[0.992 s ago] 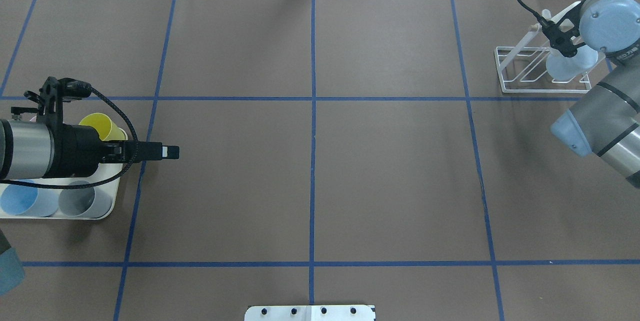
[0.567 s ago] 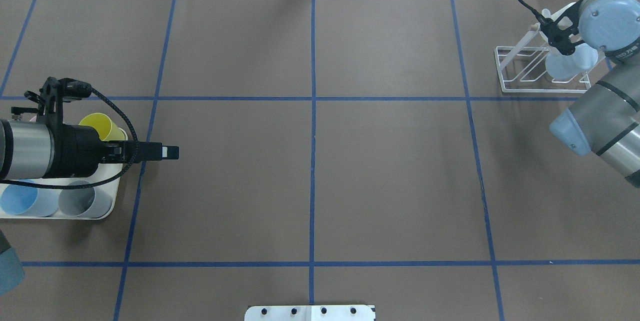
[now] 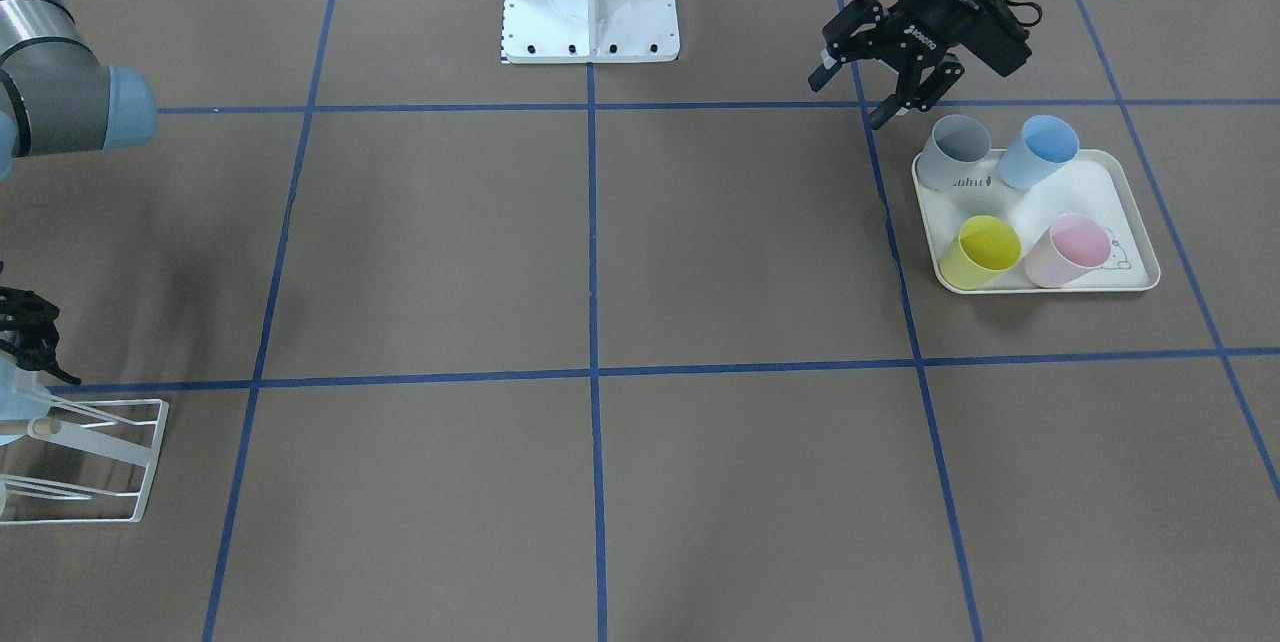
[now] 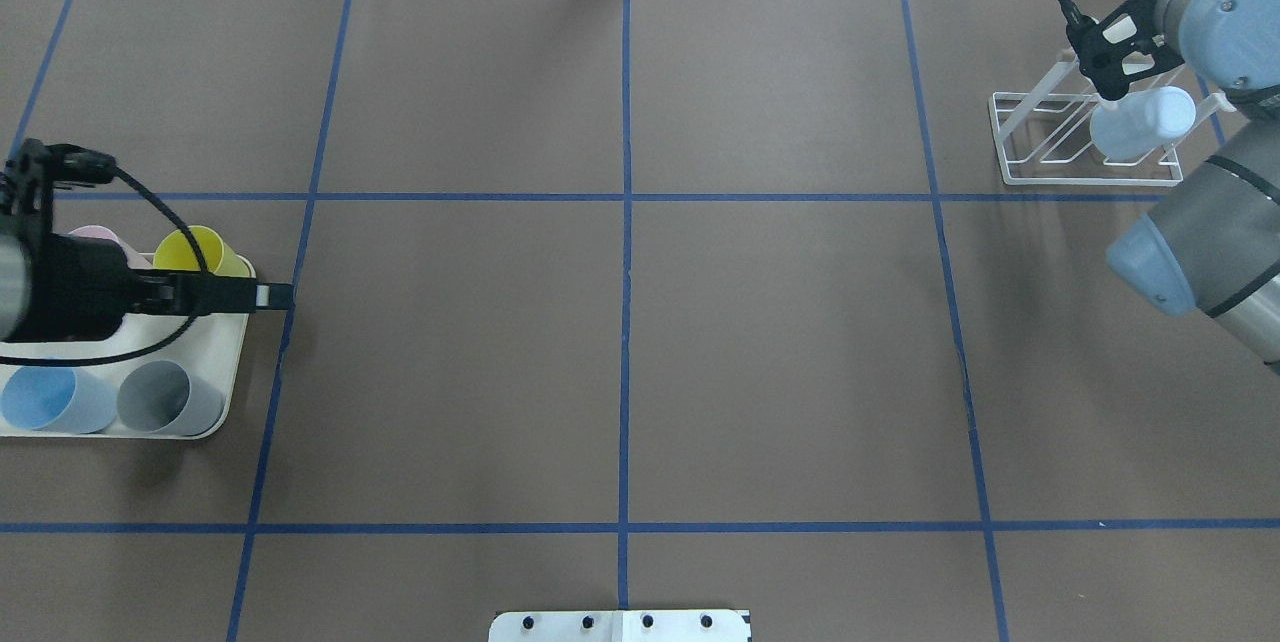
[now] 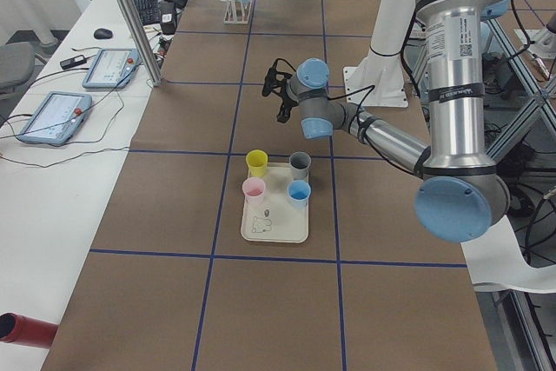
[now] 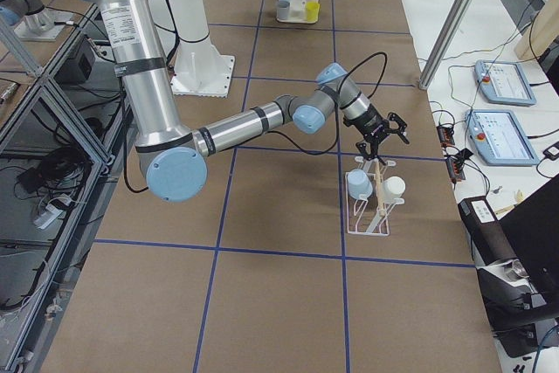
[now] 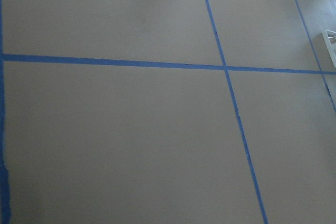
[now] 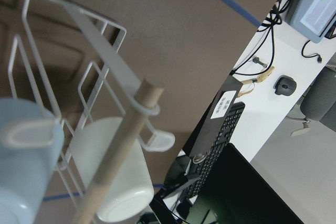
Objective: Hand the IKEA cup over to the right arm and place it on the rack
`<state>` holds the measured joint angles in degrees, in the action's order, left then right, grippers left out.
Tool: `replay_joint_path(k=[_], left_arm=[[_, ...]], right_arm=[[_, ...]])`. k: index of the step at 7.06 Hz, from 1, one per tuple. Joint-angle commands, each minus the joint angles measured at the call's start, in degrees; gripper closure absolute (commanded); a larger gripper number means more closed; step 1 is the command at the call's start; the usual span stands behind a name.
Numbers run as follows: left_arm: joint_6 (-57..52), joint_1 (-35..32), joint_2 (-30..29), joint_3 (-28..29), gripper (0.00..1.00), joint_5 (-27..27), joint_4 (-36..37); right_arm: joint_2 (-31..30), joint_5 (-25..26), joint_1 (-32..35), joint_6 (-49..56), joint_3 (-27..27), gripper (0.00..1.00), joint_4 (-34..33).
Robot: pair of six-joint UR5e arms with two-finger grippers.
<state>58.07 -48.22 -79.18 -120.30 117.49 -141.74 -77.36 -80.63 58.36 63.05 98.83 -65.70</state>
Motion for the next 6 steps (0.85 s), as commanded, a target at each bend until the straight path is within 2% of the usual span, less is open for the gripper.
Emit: replay_joint_path(k=[1,2,3,5,6], left_arm=[[-17.3,-9.3,7.8,1.3,0.00,1.1,-0.1],[-24.5,-12.3,8.9,4.5,0.00,0.7,-0.8],[-26.2,-12.8,9.7,7.1,0.00,0.4,-2.4],[-25.8,-12.4,8.1,14.8,0.00,0.5,-8.3],[-24.9,-12.4,5.9,17.4,0.00,0.5,-9.0]], right_arm=[[-3.8,-10.9,-0.9,-20.0,6.6,0.00,0.5],[-5.9,-12.2,-4.2,-30.2,10.2,0.00,0.5],[-6.7,-12.4,-8.0,-39.5,13.2,0.00,0.5],[-6.5,-12.4,-15.4,-58.6,17.6,0.00,0.5],[-6.0,-12.2,-18.6,-65.4,19.4,0.00,0.4]])
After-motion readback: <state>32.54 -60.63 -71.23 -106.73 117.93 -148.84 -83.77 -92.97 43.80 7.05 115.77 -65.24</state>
